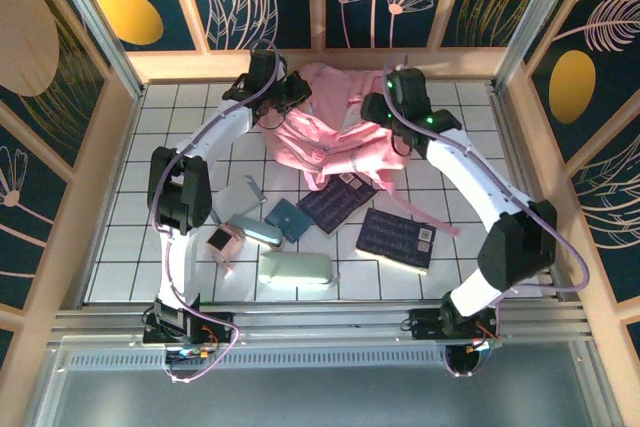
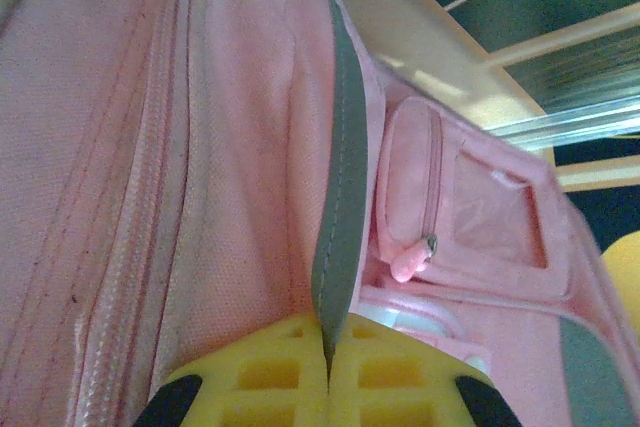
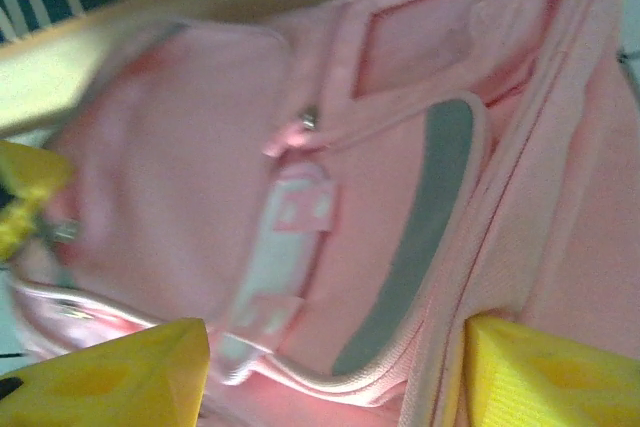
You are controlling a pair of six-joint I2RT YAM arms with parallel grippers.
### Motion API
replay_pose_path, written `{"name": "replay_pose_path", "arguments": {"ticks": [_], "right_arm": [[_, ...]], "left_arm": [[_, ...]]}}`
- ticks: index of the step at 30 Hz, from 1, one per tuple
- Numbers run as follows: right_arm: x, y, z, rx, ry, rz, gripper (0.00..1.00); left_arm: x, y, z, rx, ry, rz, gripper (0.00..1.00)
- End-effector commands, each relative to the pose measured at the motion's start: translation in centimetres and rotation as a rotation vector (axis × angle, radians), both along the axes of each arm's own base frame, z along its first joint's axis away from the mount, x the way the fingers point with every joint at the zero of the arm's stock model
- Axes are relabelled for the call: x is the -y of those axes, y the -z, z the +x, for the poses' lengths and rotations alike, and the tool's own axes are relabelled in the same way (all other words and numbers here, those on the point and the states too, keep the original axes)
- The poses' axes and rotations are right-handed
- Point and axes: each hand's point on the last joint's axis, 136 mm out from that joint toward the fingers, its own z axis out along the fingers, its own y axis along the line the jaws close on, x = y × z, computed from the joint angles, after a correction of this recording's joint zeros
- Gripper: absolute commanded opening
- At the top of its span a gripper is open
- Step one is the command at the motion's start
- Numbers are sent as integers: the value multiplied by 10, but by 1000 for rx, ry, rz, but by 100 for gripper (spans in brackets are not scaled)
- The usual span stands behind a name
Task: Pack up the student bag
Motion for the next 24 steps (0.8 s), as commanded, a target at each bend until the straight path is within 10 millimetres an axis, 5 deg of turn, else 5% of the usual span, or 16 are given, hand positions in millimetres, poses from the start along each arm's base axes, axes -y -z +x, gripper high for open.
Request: {"name": "replay_pose_path", "arguments": {"ticks": [1,6,11,15,19,22,24], "right_arm": [[-73,-23,-17,-7,-274,163,72],[-73,-19,-27,-13,-300,159,83],[-37,9,-26,-84,-133,22,83],[18,37,-33,-113,97,-134,97],[65,53,-43,-124,243,-141,99],[105,52,-44,-106,374,-115,98],[122,35,-43,-45,447,-142,96]], "left_arm": [[47,-48,-23,93,153,-120,0],[47,-43,-21,96,161,-90,0],[47,-40,-19,86,153,-83,0],[43,-40,-16,79,129,-93,0],[42,-40,-10,61,109,-137,0],[45,-43,-7,56,103,-176,0],[47,-46,-7,54,105,-211,0]]}}
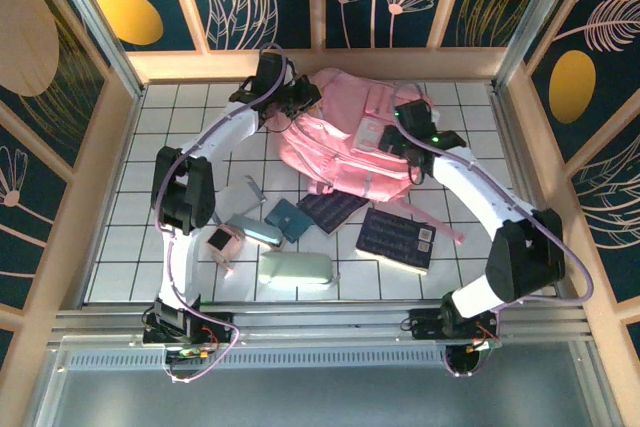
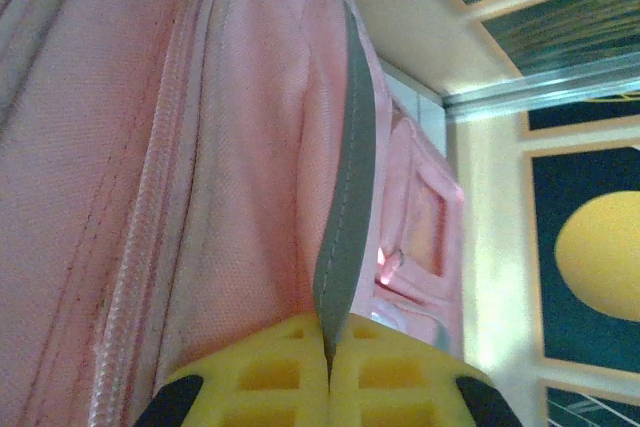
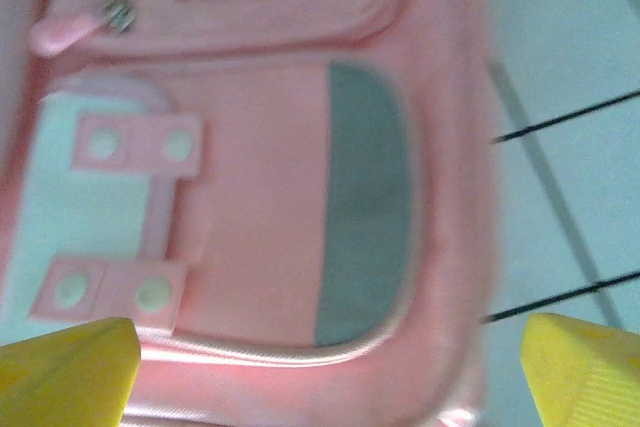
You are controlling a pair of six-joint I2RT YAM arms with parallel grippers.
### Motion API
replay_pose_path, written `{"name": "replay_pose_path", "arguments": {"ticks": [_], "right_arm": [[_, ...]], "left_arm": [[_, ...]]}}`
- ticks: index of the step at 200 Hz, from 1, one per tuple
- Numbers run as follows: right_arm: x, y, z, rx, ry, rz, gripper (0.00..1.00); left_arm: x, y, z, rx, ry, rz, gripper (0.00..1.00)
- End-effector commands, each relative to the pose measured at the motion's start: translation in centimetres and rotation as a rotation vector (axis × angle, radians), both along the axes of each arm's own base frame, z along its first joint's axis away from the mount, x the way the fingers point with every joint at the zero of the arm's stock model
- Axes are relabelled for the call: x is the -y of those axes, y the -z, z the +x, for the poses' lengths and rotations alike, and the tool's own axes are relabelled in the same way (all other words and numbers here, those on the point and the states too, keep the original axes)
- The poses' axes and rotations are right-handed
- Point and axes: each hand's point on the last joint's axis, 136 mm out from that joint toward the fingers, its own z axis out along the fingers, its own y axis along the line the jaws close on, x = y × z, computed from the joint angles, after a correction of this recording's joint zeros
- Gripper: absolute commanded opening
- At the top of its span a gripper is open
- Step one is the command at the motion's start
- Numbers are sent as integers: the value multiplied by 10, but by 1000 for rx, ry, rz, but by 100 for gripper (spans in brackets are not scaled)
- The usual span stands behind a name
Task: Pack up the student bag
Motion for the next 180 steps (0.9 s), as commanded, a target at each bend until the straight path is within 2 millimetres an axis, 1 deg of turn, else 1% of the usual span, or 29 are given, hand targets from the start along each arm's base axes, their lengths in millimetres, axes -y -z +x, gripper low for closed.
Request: {"name": "replay_pose_path", "arguments": {"ticks": [1,8,10,23,34,41,45,47,49,51,52,59,64,69,71,75,77,80,85,98,106,114,123,143,150,180], "right_arm": [[29,-57,7,198,138,-11,96],[25,-68,9,226,127,-2,95],[23,-74,10,242,119,2,94],[10,-97,15,296,62,-10,93],[-3,-110,19,320,15,-1,93],[-22,-118,24,326,-67,71,93],[-29,-119,26,326,-99,107,92],[-37,-120,27,325,-131,148,92],[-38,-120,28,327,-133,157,91],[-47,-120,29,322,-170,207,91],[-47,-120,29,322,-170,207,91],[-64,-121,32,311,-227,319,89],[-79,-118,34,284,-282,423,88],[-87,-115,36,267,-308,482,87],[-93,-112,37,248,-323,526,86],[-97,-111,40,236,-331,565,86],[-103,-109,41,220,-351,609,85],[-105,-107,43,211,-353,631,85],[-114,-103,46,178,-376,703,83],[-126,-95,54,128,-396,815,79],[-129,-89,59,104,-386,852,78],[-129,-85,63,97,-369,866,78],[-128,-76,66,76,-344,888,78],[-126,-63,68,52,-315,923,78],[-125,-56,68,40,-305,943,78],[-127,-34,70,-13,-273,986,79]], "left_arm": [[21,-50,7,96,33,-160,0],[22,-50,7,91,34,-172,0],[23,-50,7,90,37,-174,0],[24,-51,7,85,39,-189,0],[25,-51,7,79,40,-201,0],[26,-51,6,74,44,-210,0],[26,-51,6,72,44,-214,0],[26,-52,5,73,45,-218,0],[26,-51,5,72,44,-221,0],[26,-52,5,72,45,-224,0],[27,-52,5,72,45,-225,0],[27,-53,5,68,46,-235,0],[28,-53,4,65,49,-242,0],[28,-55,4,66,51,-248,0],[29,-55,4,65,52,-250,0],[29,-56,4,65,53,-253,0],[29,-56,4,65,54,-254,0],[29,-56,4,65,55,-256,0],[29,-57,4,64,55,-258,0],[30,-58,4,65,57,-261,0],[30,-59,4,65,56,-263,0],[30,-60,4,66,56,-265,0],[30,-60,4,63,53,-265,0],[30,-60,4,59,51,-275,0],[30,-62,4,61,53,-278,0],[31,-63,3,61,54,-280,0]]}}
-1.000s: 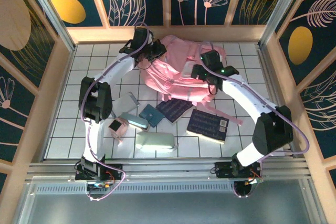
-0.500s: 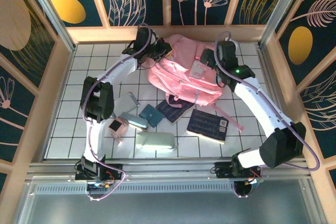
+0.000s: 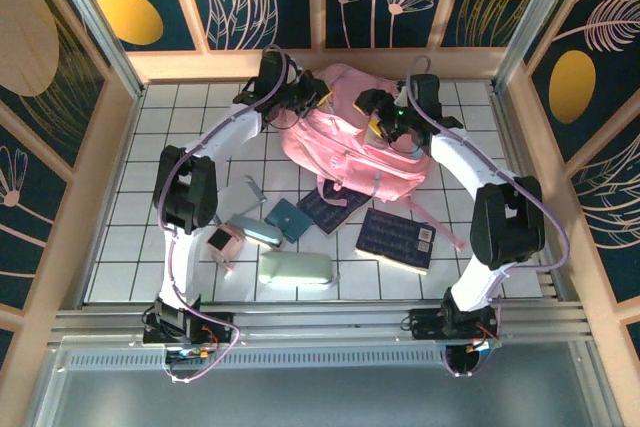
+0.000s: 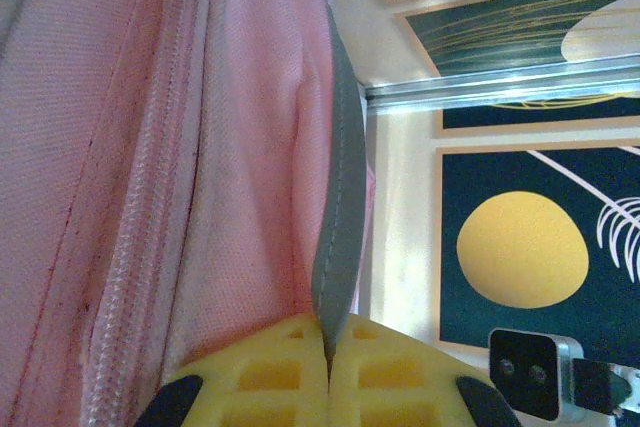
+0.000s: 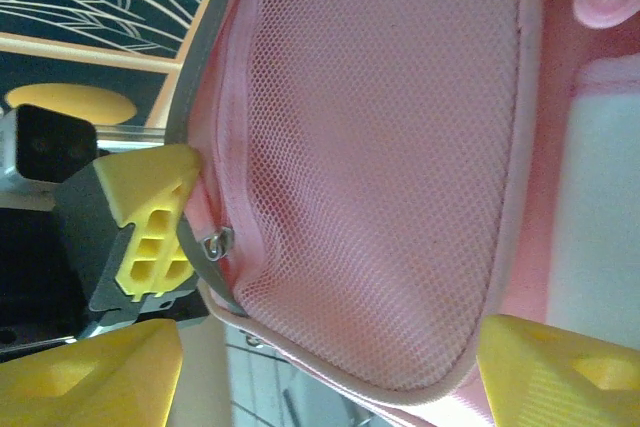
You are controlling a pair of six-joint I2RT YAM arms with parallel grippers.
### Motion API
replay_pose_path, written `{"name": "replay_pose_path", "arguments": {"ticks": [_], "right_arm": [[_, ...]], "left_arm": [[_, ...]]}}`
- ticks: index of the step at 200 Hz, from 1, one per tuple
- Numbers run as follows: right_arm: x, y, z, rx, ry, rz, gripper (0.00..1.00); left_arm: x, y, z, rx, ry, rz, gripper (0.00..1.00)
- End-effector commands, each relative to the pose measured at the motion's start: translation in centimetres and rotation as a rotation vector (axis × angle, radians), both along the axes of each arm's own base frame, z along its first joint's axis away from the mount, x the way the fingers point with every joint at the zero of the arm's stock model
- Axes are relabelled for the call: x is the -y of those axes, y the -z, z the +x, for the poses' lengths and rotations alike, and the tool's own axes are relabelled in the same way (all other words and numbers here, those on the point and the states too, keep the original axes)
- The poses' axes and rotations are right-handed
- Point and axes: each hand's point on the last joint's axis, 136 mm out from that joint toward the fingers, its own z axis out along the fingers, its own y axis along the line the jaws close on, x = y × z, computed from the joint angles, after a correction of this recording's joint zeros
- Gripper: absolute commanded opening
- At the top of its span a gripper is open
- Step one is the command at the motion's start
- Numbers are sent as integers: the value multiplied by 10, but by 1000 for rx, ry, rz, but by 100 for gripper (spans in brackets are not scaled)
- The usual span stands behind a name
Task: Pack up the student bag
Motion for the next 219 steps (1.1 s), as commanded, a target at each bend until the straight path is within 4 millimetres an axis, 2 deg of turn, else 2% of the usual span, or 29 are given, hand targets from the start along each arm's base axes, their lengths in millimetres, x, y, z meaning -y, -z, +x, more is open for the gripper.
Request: {"name": "replay_pose_path", "arguments": {"ticks": [1,32,96,126,160,197,219], "right_arm": [[-6,1,4,-22,-13,97,79],[-7,11,7,-47,-10,105,82],[9,31,3,-77,31,81,83],[8,37,3,-83,23,90,83],[0,26,12,-44,-12,128,81],[-21,10,28,-8,-62,194,77],[-30,3,34,0,-80,261,68]], "left_arm": [[10,-45,4,115,31,-99,0],[10,-47,4,114,28,-101,0],[10,-49,4,119,24,-99,0],[9,-48,4,117,23,-97,0],[10,-47,3,113,27,-98,0],[14,-46,1,112,36,-98,0],[17,-46,-1,111,46,-101,0]]}}
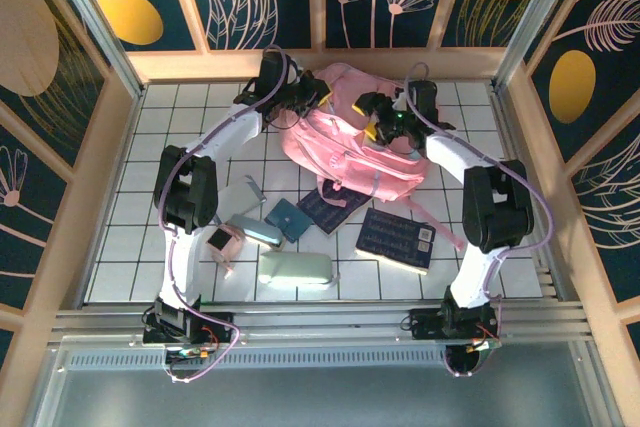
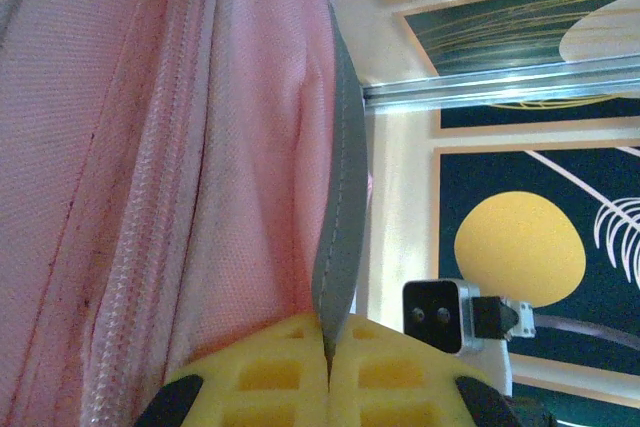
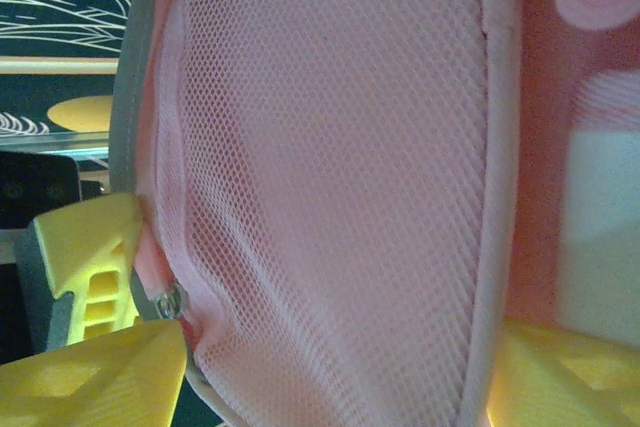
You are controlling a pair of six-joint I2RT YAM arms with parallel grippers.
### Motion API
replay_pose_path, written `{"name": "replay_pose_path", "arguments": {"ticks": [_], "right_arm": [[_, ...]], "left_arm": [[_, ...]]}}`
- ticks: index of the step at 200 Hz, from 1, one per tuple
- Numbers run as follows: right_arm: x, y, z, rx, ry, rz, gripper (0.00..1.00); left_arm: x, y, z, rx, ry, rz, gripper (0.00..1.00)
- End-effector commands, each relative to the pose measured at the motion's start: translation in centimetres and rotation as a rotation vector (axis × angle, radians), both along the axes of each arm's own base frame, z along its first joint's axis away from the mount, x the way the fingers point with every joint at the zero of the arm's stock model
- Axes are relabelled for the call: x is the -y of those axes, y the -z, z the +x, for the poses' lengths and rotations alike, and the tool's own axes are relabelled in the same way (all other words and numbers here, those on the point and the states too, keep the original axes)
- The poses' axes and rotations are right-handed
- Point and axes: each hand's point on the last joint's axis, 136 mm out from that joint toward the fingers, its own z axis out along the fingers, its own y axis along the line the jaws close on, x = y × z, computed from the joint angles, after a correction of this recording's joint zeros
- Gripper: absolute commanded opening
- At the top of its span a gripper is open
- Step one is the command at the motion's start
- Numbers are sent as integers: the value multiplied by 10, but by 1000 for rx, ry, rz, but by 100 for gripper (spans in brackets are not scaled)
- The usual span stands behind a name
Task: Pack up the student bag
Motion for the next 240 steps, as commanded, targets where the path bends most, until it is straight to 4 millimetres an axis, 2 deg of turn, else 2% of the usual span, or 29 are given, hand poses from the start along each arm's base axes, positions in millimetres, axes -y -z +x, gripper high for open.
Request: {"name": "replay_pose_path", "arguments": {"ticks": [1,15,32,45,55,68,77,101,113,131,159,181,208,212,226,240], "right_arm": [[-22,-28,12,70,-50,113,67],[-22,-36,15,94,-44,134,52],[-18,-44,18,119,-22,125,23],[-14,-48,19,132,-14,117,9],[-12,-50,20,137,-9,116,0],[-8,-53,21,140,3,118,0],[-3,-57,23,146,19,123,0],[4,-68,26,158,51,157,0],[6,-75,28,163,61,171,0],[9,-84,31,168,72,189,0],[15,-101,36,178,85,215,0],[16,-114,39,181,74,219,0],[19,-126,40,188,73,224,0],[19,-129,39,189,70,226,0],[19,-134,39,191,62,234,0],[18,-137,37,194,55,238,0]], "left_arm": [[15,-47,-1,113,44,-96,0],[16,-46,-2,115,47,-91,0],[15,-44,-2,119,51,-63,0],[13,-43,-2,131,56,-15,0],[10,-43,-3,144,63,33,11],[4,-43,-3,158,63,100,29],[-3,-42,-5,166,58,154,38],[-22,-45,-17,216,58,291,53],[-31,-43,-29,233,69,339,57],[-44,-35,-48,251,79,395,55],[-49,-18,-87,316,155,417,50],[-54,9,-109,331,190,508,46],[-38,39,-133,351,257,548,43],[-35,29,-138,389,257,542,43],[-27,34,-142,430,256,565,47],[-25,40,-139,433,243,557,48]]}}
